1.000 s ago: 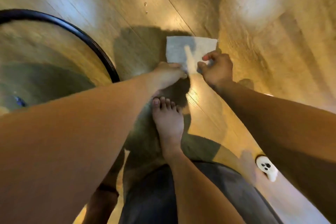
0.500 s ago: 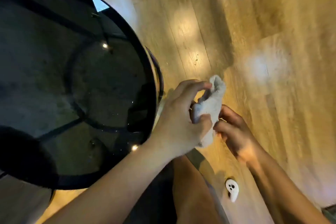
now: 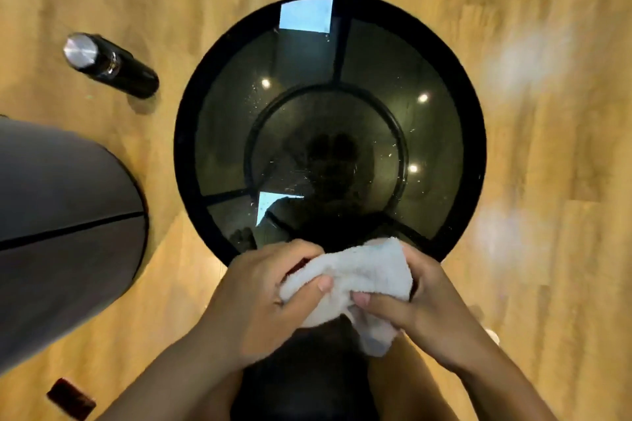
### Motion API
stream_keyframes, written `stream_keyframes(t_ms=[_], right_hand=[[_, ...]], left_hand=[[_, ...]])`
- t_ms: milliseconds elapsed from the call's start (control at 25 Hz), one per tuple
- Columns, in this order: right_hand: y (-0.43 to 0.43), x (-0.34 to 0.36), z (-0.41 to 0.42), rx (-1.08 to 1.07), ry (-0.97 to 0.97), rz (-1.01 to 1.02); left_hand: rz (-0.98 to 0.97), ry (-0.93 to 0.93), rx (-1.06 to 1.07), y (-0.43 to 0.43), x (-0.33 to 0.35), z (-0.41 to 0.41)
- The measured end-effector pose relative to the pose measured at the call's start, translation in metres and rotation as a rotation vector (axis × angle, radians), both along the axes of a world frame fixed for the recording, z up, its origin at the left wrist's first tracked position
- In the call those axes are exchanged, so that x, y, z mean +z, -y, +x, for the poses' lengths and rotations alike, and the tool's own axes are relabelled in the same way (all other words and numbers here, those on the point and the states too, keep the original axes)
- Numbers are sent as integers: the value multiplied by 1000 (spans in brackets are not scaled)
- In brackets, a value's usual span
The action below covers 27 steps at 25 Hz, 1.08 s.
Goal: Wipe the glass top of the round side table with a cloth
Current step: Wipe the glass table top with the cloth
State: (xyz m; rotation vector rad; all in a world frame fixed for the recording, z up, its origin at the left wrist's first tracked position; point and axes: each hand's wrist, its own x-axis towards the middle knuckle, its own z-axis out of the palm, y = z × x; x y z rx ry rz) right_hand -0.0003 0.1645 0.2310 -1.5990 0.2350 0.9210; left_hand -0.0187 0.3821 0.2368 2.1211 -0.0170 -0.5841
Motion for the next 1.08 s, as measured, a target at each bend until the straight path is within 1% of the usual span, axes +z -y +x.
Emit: stream_keyframes(t_ms=[80,160,240,280,360,440,560,640,680,720,760,840,880,920,960,1000,1080], right_hand=[[-21,-4,-11,9,42,-29],[-37,-13,-25,76,131,-114],[-48,-18,-37,125,202,-197],[-52,-20,-41,141,229,-226],[-57,-25,-46,168,263,-269],[-56,-34,-48,130,271,-294],[-51,-49,-56,76,353,-411],[-41,-59,-58,49,370,-497],[-31,-64,-56,27,364,-560],[-20,-70,-52,-16,364,-655],[-6,-78,-47,-85,374,-776],[6,-93,-43,-237,375,-976],[3,-101,-47,-226,370,-1032],[-7,-110,-56,-135,392,-1064],[-18,-120,-66,4,439,-1080],[-27,-130,-74,119,496,-1094],[-30,-148,-76,212,538,-1144]], left_hand=[[-51,-71,45,-21,-11,-15],[-96,-164,99,-38,-21,-30],[-193,-297,172,-46,-31,-40],[-205,-312,175,-47,-36,-46],[-120,-275,126,-45,-47,-56],[-17,-242,95,-43,-57,-62],[17,-213,69,-37,-73,-65],[16,-201,38,-28,-82,-66],[42,-181,38,-23,-86,-65],[97,-111,34,-19,-90,-62],[173,0,-7,-13,-99,-57],[317,214,-206,-3,-122,-44],[372,265,-322,2,-134,-39],[420,300,-418,6,-147,-37],[461,324,-488,8,-156,-37],[496,349,-521,9,-165,-39],[546,414,-526,8,-172,-43]])
